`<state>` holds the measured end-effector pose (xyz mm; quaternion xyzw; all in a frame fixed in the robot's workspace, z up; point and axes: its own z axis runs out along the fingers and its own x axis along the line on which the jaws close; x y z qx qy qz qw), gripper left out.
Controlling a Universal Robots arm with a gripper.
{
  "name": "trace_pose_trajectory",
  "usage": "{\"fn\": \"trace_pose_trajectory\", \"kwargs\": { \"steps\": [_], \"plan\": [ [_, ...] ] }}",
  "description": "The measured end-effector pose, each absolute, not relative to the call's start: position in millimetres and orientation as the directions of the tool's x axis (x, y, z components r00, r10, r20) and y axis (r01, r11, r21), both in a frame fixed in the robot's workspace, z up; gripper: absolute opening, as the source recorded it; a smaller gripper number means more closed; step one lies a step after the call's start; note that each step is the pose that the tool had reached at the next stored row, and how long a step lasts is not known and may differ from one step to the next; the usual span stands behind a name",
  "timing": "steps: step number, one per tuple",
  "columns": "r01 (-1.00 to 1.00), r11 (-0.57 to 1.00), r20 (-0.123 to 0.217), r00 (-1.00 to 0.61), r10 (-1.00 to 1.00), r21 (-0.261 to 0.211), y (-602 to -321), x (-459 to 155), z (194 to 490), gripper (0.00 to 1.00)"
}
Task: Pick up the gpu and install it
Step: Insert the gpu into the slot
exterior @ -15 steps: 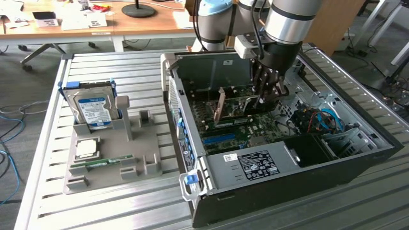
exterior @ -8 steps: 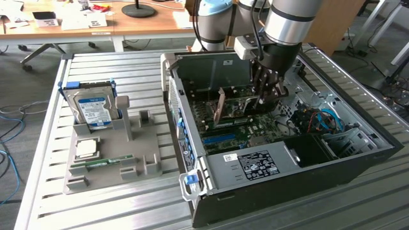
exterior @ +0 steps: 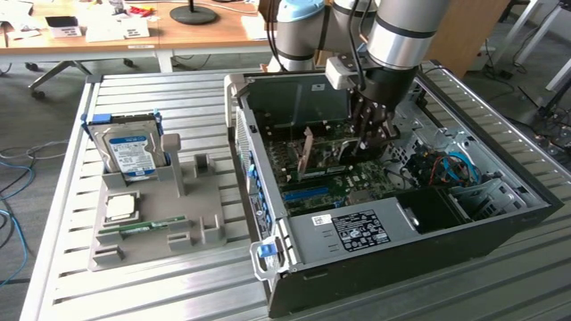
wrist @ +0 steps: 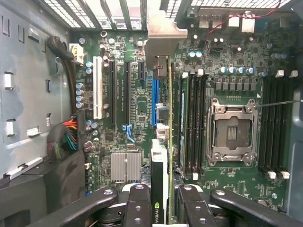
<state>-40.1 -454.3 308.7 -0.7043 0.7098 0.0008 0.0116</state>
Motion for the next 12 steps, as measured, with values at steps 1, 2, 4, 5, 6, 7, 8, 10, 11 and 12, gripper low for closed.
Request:
{"fn": "trace_pose_trajectory", "kwargs": {
  "steps": [1,2,4,5,6,7,8,10,11,12],
  "plan": [
    [-1.000,0.008,-0.017,-0.008,-1.000,-0.015,-454.3,-40.1,308.5,0.27],
    [-1.000,0.008,-0.017,-0.008,-1.000,-0.015,-454.3,-40.1,308.5,0.27],
    [-1.000,0.008,-0.017,-0.008,-1.000,-0.015,-454.4,-40.2,308.4,0.27],
    [-1.000,0.008,-0.018,-0.008,-1.000,-0.015,-454.3,-40.1,307.9,0.27],
    [-1.000,0.008,-0.018,-0.008,-1.000,-0.015,-454.3,-40.1,307.3,0.27],
    [-1.000,0.008,-0.018,-0.008,-1.000,-0.015,-454.3,-40.1,306.6,0.27],
    [-1.000,0.008,-0.018,-0.008,-1.000,-0.015,-454.3,-40.1,305.8,0.27],
    [-1.000,0.008,-0.017,-0.008,-1.000,-0.015,-454.3,-40.1,305.1,0.27],
    [-1.000,0.008,-0.017,-0.008,-1.000,-0.015,-454.4,-40.2,305.1,0.27],
    [-1.000,0.008,-0.017,-0.008,-1.000,-0.015,-454.4,-40.1,305.1,0.27]
  ]
}}
